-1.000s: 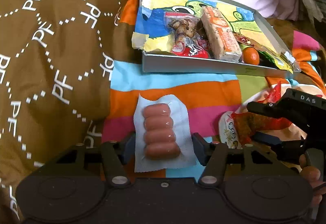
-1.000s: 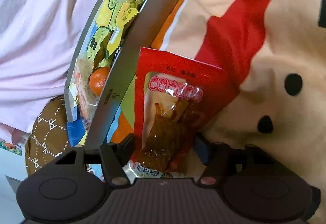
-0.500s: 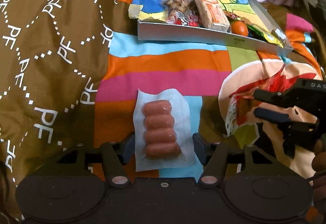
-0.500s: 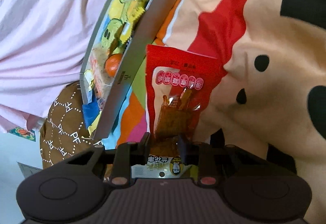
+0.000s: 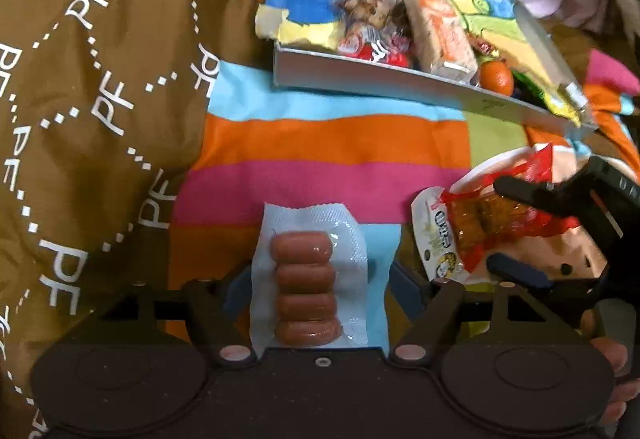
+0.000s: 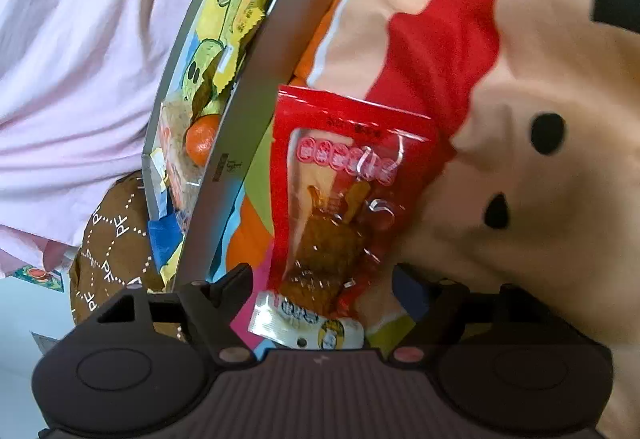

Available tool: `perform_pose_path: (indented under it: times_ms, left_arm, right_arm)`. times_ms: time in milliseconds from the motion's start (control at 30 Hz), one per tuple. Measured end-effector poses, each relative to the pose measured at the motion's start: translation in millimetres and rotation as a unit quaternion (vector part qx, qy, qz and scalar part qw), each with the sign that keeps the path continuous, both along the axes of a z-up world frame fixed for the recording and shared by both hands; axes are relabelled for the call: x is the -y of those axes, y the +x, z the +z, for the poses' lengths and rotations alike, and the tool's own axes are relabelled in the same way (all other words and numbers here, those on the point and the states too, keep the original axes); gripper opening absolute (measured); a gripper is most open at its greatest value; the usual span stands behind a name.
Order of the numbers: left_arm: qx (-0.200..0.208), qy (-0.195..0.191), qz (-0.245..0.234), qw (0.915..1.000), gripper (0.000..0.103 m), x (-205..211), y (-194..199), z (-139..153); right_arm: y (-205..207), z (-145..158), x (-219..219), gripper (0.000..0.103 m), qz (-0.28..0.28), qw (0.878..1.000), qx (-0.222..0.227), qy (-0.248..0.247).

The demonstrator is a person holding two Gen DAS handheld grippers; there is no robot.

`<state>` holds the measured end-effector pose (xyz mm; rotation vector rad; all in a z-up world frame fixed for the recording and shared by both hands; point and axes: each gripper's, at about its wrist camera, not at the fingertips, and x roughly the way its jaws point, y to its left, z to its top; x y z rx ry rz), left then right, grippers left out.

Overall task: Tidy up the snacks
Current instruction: 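Lift the sausage pack and red packet and carry them over the tray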

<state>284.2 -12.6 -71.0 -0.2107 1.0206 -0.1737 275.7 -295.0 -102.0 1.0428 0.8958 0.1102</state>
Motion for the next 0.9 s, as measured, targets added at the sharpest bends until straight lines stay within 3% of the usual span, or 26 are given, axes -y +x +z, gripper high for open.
perform_pose_path:
  times_ms: [133, 233, 267, 333, 567, 733, 900]
  left_arm:
    - [0.007, 0.034, -0.005, 0.9994, 0.073, 11, -2, -5]
    - [0.016, 0.063, -0.006, 0.9979, 0.065, 16, -4, -6]
    - [0.018, 0.067, -0.007, 0.9976, 0.063, 16, -4, -7]
    - [0.024, 0.064, -0.005, 0.9976, 0.063, 14, -6, -6]
    - [0.033, 0.052, 0.006, 0.9981, 0.056, 6, -15, 0]
    - [0.038, 0.060, 0.008, 0.9974, 0.054, 10, -19, 4]
    - [0.037, 0.061, 0.008, 0.9974, 0.053, 12, -23, 7]
  right_arm:
    - [16, 1, -6, 0.090, -0.011, 1.000, -0.006, 0.002]
    - [24, 0, -12, 0.093, -0.017, 1.000, -0.015, -0.002]
    - [25, 0, -14, 0.091, -0.016, 1.000, -0.018, -0.009]
    - [25, 0, -16, 0.071, -0.025, 0.999, -0.027, -0.026]
    - [15, -8, -10, 0.062, -0.048, 0.998, -0.031, -0.001]
    - [7, -9, -8, 0.049, -0.038, 0.999, -0.024, 0.010]
    - [5, -9, -5, 0.048, -0.030, 0.999, -0.015, 0.011]
